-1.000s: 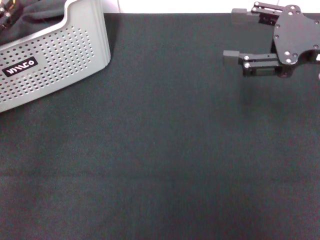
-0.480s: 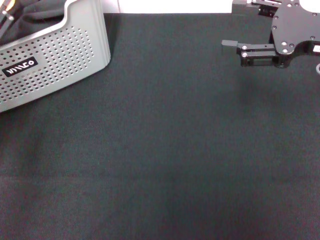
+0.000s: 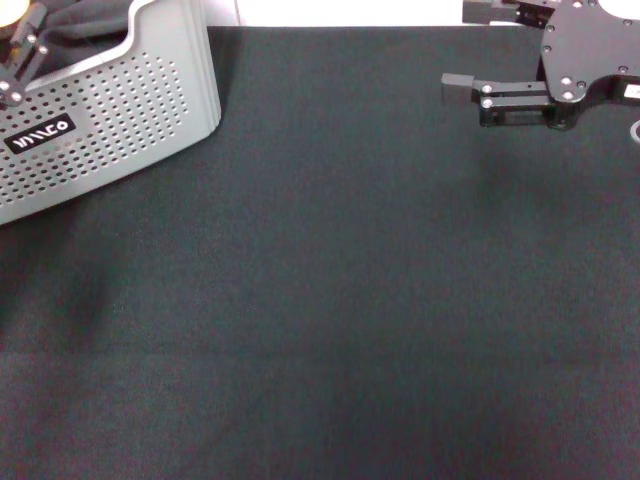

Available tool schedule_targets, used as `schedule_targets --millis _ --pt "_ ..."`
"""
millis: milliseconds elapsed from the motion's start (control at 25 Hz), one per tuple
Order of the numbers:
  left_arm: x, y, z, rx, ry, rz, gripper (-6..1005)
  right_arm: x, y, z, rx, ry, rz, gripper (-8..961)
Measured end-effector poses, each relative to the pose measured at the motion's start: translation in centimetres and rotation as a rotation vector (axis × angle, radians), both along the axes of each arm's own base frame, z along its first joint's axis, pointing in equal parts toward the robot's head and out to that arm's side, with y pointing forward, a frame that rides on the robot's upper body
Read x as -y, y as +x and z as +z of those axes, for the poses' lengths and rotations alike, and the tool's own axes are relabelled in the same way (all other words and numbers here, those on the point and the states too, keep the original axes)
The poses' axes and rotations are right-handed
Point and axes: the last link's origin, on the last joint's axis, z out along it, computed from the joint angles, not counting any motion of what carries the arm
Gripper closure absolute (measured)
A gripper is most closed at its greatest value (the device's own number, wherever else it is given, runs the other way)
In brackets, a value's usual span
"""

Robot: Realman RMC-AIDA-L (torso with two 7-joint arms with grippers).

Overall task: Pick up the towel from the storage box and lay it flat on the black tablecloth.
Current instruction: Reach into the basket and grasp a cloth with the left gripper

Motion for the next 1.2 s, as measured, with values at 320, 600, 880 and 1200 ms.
schedule_targets --millis 320,600,880,1200 --pt "-0.1 -0.4 -0.3 -0.102 0.098 0.030 305 0.0 0.0 -0.1 -0.002 -0.001 -0.003 148" --pt "0.1 -0.5 -1.0 -0.161 0.103 0.043 305 0.0 0.1 -0.2 -0.006 -0.005 -0.008 149" --pt "0.2 -1.2 -1.5 -0.198 0.090 0.087 305 0.0 0.1 -0.1 -0.009 -0.005 -0.008 149" --pt "-0.8 -1.0 -1.3 -0.230 0.133 0.109 305 0.2 0.3 -0.1 -0.011 -0.007 -0.012 150"
